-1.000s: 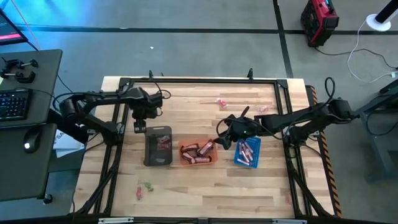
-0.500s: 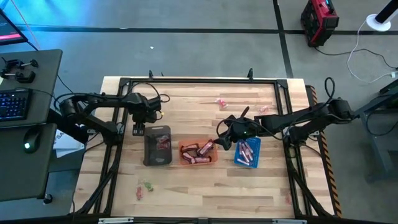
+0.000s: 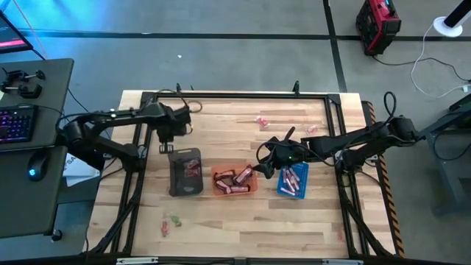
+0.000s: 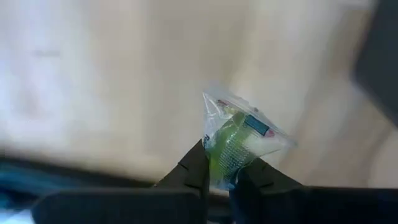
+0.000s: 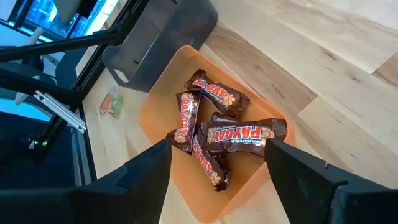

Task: Sort candy by brand, put in halloween buckets
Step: Put the green gummy into the black bin

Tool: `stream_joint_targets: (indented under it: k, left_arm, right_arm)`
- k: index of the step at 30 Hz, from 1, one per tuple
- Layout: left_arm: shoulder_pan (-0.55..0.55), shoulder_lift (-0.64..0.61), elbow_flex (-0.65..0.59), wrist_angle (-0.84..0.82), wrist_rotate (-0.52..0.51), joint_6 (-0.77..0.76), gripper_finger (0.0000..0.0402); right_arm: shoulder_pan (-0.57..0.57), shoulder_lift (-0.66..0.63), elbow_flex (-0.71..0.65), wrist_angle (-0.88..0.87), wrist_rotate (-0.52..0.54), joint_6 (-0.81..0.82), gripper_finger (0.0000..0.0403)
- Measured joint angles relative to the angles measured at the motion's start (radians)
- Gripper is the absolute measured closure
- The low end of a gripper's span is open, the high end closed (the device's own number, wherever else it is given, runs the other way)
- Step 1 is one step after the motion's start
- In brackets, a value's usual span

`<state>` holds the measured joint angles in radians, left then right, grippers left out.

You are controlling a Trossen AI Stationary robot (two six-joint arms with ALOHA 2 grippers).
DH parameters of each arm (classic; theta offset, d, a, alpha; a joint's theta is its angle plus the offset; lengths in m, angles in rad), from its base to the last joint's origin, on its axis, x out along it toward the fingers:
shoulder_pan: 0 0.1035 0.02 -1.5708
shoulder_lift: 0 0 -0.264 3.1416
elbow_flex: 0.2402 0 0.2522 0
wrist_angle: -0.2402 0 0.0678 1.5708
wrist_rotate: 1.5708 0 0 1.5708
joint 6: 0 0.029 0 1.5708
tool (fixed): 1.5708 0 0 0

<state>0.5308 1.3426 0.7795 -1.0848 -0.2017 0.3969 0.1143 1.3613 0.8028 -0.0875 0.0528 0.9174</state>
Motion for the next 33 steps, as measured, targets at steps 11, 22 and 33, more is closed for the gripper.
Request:
stream_joint_targets:
  k: [11,22,33]
  left_arm:
    - [-0.044,-0.250,0.169,-0.081,0.155,-0.452,0.0385]
    - [-0.512,-0.420,0.073,-0.020,0.403,-0.902,0.0382]
    - [-0.757,-0.331,0.008,0.176,0.312,-1.029,0.0288]
  right_arm:
    - [0.010,0.000,0.000,0.000,-0.040,-0.001,0.0151]
    - [0.032,0.000,0.000,-0.006,-0.045,-0.015,0.0151]
    - [0.032,0.000,0.000,-0.011,-0.048,-0.036,0.0151]
